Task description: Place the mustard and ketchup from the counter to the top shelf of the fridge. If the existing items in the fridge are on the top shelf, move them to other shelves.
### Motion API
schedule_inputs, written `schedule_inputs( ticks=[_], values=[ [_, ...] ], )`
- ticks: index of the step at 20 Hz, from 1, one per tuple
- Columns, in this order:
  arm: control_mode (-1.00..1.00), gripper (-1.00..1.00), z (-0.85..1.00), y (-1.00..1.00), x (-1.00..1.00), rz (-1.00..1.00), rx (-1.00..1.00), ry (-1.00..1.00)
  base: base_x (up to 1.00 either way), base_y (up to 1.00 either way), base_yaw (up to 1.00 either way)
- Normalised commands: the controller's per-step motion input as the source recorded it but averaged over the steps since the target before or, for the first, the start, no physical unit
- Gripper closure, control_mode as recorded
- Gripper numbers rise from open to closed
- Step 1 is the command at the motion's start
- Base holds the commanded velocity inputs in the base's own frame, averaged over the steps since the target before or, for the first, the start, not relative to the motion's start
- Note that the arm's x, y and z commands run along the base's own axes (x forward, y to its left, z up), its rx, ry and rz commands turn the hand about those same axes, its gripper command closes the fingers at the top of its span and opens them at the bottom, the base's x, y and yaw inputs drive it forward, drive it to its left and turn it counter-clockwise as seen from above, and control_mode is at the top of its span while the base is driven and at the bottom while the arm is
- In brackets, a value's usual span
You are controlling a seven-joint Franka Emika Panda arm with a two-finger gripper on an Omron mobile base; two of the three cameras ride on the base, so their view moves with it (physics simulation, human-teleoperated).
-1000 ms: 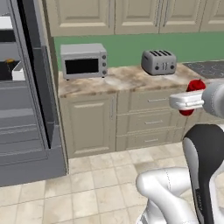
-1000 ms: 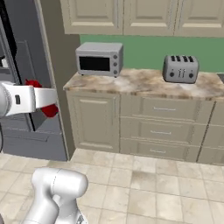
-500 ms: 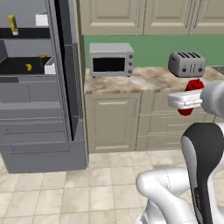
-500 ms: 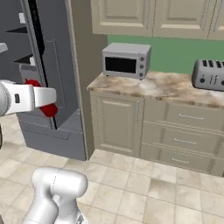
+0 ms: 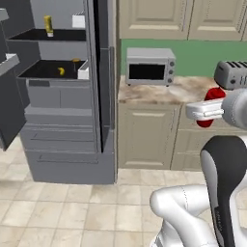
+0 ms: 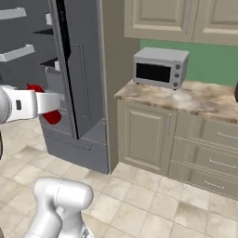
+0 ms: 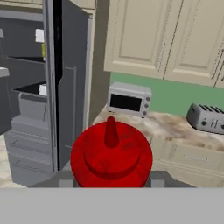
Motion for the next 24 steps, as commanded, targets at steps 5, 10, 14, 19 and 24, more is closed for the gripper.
schedule_inputs(
  ticks=[5, 10, 14, 19, 24],
  values=[
    [1.0, 1.0, 0.0, 0.0, 0.0, 0.0, 0.0, 0.0, 0.86, 1.0, 0.27],
    [1.0, 1.0, 0.0, 0.0, 0.0, 0.0, 0.0, 0.0, 0.56, 1.0, 0.29],
    [1.0, 1.0, 0.0, 0.0, 0.0, 0.0, 0.0, 0.0, 0.23, 1.0, 0.24],
    [1.0, 1.0, 0.0, 0.0, 0.0, 0.0, 0.0, 0.0, 0.34, 1.0, 0.0],
    [1.0, 1.0, 0.0, 0.0, 0.0, 0.0, 0.0, 0.0, 0.65, 0.68, -0.17]
  ],
)
